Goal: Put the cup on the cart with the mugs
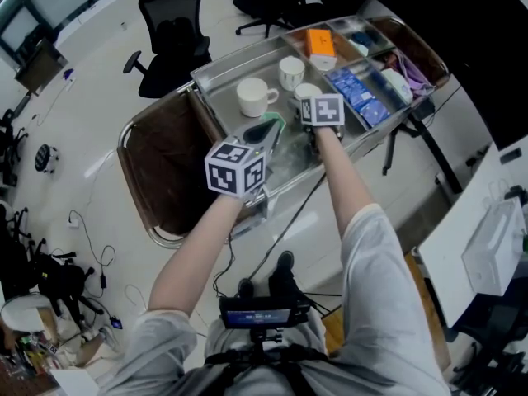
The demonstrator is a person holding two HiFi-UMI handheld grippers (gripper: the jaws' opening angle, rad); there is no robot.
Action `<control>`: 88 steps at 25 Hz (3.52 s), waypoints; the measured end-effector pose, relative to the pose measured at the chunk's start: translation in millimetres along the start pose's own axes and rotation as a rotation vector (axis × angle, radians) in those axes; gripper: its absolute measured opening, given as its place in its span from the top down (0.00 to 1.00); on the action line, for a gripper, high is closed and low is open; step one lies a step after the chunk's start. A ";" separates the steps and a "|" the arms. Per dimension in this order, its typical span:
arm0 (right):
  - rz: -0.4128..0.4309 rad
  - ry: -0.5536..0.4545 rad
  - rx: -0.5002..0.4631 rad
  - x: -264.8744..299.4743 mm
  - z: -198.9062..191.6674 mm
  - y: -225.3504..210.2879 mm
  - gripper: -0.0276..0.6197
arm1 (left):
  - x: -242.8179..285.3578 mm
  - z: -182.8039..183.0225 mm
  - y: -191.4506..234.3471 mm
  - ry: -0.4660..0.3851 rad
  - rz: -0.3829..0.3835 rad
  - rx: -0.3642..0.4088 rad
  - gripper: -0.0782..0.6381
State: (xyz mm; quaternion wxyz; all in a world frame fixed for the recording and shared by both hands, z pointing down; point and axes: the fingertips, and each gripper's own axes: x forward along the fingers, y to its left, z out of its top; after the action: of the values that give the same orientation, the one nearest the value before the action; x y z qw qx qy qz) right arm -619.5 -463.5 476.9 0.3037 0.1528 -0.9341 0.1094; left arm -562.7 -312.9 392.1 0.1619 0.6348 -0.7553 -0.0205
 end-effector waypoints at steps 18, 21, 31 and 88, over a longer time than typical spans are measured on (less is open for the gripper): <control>-0.024 -0.039 -0.029 -22.1 3.2 -1.7 0.27 | -8.0 1.4 -7.2 0.001 -0.026 0.013 0.87; -0.044 -0.065 -0.020 -35.7 9.1 -3.1 0.27 | -13.4 3.8 -11.3 -0.002 -0.038 0.021 0.87; -0.048 -0.197 0.025 -119.8 12.3 16.3 0.34 | -51.1 6.8 -32.5 -0.018 -0.085 0.057 0.87; -0.079 -0.257 0.192 -431.8 -377.5 95.8 0.96 | -338.0 -184.8 -131.5 0.031 0.125 0.084 0.87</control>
State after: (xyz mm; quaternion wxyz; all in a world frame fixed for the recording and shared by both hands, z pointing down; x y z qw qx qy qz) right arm -119.6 -167.7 505.6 0.1697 0.2303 -0.9438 0.1656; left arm -339.6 20.2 462.1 0.1476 0.5929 -0.7910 0.0310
